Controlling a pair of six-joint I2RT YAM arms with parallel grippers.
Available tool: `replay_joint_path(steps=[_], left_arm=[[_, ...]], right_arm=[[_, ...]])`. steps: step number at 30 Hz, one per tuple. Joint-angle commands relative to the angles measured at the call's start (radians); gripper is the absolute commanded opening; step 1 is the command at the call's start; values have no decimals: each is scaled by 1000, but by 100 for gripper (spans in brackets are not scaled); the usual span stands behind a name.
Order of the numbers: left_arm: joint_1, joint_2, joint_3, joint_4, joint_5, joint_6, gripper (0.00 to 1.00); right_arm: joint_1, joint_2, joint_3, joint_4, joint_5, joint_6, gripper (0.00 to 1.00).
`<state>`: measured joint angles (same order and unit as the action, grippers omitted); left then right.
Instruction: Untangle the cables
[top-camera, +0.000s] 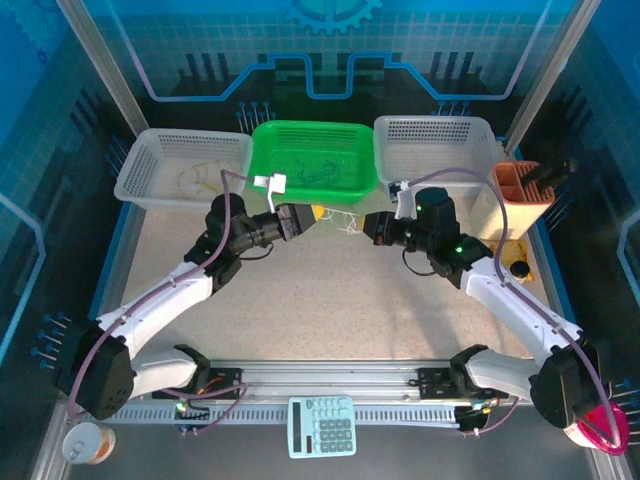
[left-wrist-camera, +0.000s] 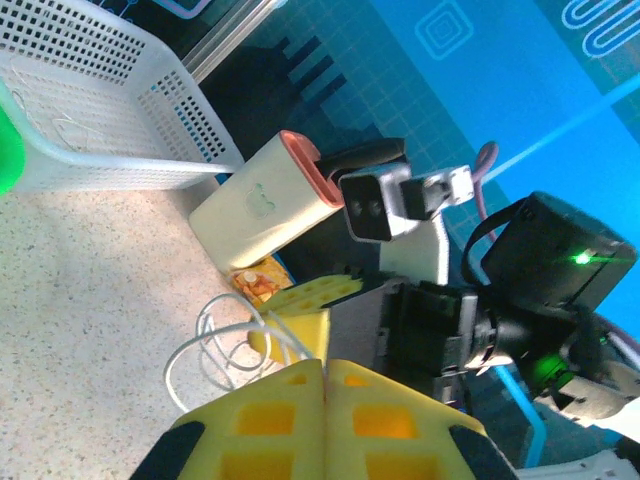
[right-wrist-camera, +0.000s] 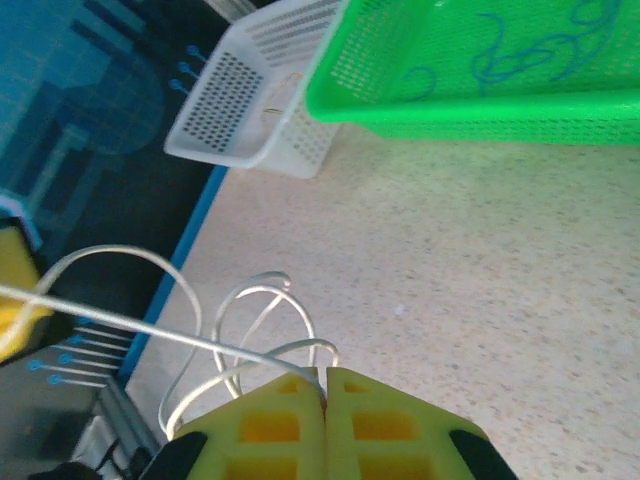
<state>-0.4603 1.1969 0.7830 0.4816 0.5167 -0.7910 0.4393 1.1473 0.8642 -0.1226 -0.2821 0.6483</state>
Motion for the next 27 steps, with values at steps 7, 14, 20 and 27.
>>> replay_joint_path(steps=[7, 14, 20, 27], left_arm=[[77, -33, 82, 324, 39, -232, 0], [77, -29, 59, 172, 27, -170, 0], [75, -42, -7, -16, -41, -62, 25], [75, -37, -53, -187, -142, 49, 64]], right_arm=[[-41, 29, -36, -169, 142, -56, 47], [-37, 2, -1, -161, 93, -49, 14], [-38, 53, 10, -237, 238, -73, 43], [-43, 271, 65, -245, 336, -61, 61]])
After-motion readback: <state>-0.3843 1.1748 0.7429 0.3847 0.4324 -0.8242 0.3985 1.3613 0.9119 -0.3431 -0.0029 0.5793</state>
